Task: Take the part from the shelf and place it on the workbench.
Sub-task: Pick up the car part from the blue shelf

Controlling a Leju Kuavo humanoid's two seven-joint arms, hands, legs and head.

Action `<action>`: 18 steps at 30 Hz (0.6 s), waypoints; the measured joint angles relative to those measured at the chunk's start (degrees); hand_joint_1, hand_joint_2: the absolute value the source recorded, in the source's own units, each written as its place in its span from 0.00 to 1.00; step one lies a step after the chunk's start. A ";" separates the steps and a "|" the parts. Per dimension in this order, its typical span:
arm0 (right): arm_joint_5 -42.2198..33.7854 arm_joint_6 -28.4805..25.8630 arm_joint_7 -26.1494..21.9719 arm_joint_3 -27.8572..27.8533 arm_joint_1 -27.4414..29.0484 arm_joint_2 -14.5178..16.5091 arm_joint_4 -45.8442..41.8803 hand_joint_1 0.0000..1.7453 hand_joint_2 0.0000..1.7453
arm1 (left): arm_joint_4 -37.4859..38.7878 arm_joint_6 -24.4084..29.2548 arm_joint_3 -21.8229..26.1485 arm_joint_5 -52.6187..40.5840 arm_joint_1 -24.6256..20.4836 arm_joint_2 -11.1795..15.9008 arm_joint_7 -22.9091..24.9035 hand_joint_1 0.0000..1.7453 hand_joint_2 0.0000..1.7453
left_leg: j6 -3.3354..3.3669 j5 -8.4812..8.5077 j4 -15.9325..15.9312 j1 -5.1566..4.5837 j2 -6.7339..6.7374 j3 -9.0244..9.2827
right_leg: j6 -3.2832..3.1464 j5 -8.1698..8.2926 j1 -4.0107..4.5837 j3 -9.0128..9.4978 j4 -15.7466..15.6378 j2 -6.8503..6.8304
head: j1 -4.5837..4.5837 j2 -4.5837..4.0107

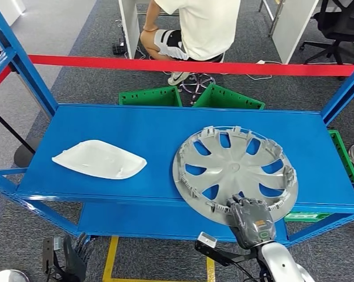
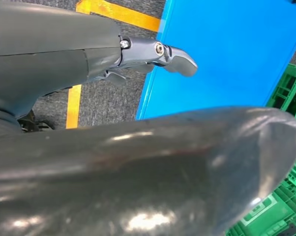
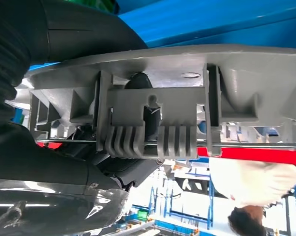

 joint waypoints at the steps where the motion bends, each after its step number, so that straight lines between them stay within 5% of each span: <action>1: 0.05 -0.08 -0.02 0.13 0.05 -0.10 -0.19 1.00 1.00 | 0.00 -0.03 0.05 -0.26 0.00 0.00 -0.14 0.00 0.25 | 0.00 0.00 0.00 0.00 0.00 0.00 | 0.00 0.00 0.00 0.00 0.00 0.00 | 0.00 0.00; 4: 0.34 -0.49 -0.04 0.39 0.31 -0.34 -0.65 1.00 1.00 | 0.00 -0.04 0.20 -1.17 0.03 0.02 -1.00 0.00 1.00 | 0.00 0.00 0.00 0.00 0.00 0.00 | 0.00 0.00 0.00 0.00 0.00 0.00 | 0.00 0.00; 18: 1.28 -4.79 0.98 0.61 4.14 -0.71 -3.78 1.00 1.00 | 0.04 1.62 0.37 -5.03 0.36 0.25 -2.26 0.00 1.00 | -0.01 -0.01 -0.02 0.01 0.00 -0.01 | -0.02 -0.03 0.01 -0.01 0.00 0.00 | 0.01 0.00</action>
